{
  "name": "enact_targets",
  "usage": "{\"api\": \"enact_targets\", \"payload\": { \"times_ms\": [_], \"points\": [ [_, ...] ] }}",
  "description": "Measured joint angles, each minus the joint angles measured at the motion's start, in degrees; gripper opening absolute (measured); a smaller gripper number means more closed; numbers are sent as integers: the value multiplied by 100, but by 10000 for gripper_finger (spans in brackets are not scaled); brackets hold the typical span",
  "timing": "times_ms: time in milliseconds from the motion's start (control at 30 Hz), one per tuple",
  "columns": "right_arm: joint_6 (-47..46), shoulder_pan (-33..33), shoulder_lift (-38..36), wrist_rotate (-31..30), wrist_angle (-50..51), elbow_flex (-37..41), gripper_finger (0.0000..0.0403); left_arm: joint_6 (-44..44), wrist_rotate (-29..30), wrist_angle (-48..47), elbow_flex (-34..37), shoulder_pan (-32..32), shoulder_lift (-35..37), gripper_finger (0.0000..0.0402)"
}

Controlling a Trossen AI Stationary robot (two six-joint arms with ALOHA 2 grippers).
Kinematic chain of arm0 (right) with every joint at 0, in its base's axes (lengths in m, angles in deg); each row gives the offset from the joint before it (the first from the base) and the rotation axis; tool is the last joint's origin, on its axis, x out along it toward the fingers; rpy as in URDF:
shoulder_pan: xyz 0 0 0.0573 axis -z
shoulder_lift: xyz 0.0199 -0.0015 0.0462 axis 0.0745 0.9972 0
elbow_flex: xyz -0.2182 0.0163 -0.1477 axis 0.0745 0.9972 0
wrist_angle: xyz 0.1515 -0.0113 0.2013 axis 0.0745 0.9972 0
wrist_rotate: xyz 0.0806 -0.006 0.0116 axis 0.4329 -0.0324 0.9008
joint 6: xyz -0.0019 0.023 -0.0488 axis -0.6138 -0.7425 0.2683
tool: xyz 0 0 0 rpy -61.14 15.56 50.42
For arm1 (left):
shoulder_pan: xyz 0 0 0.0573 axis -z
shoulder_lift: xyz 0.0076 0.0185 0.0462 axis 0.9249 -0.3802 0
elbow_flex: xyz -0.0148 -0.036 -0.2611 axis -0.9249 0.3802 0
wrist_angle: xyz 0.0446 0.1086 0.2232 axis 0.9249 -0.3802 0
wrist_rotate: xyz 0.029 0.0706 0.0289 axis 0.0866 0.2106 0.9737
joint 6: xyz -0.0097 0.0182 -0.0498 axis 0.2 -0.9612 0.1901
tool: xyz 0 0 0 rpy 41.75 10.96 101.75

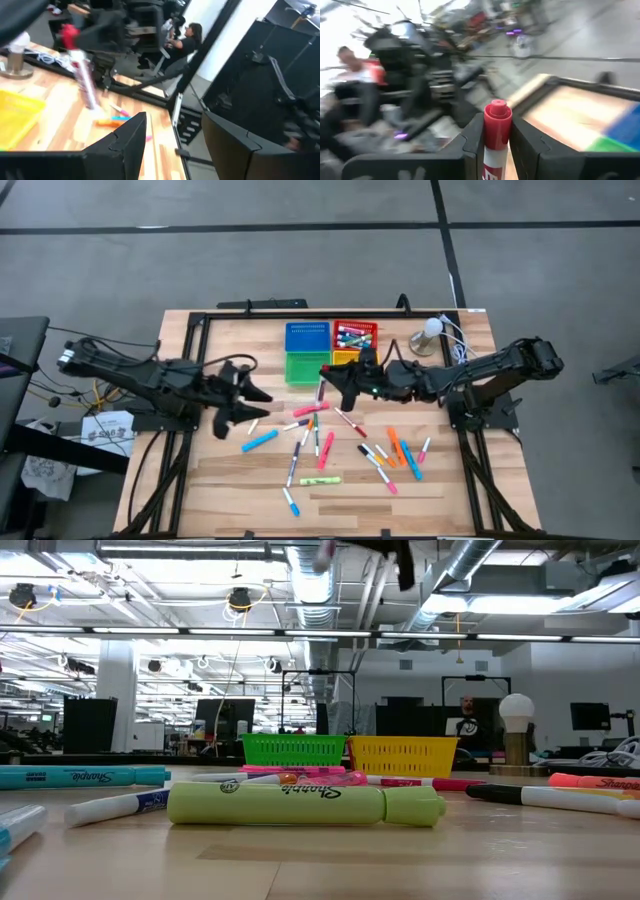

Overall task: Pick & Place Markers
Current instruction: Put the red thick dry erase marker into the red bin

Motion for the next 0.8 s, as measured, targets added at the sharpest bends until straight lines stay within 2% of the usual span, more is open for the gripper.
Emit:
{"api": "enact_targets", "payload": {
  "times_ms": [133,367,533,700,800],
  "points": [
    [14,237,0,-370,615,0,60,4,-6,-115,356,2,531,191],
    [732,1292,0,-216,1716,0,60,101,593,-84,830,-9,1035,191],
    [1661,2335,0,422,2298,0,60,150,1501,-57,869,-11,1231,191],
    [2627,3337,0,1140,2492,0,60,-118,2689,-52,868,-13,1294,191],
    [3153,3817,4,1415,2528,0,60,-144,3206,-51,867,-71,1251,191]
  ]
}}
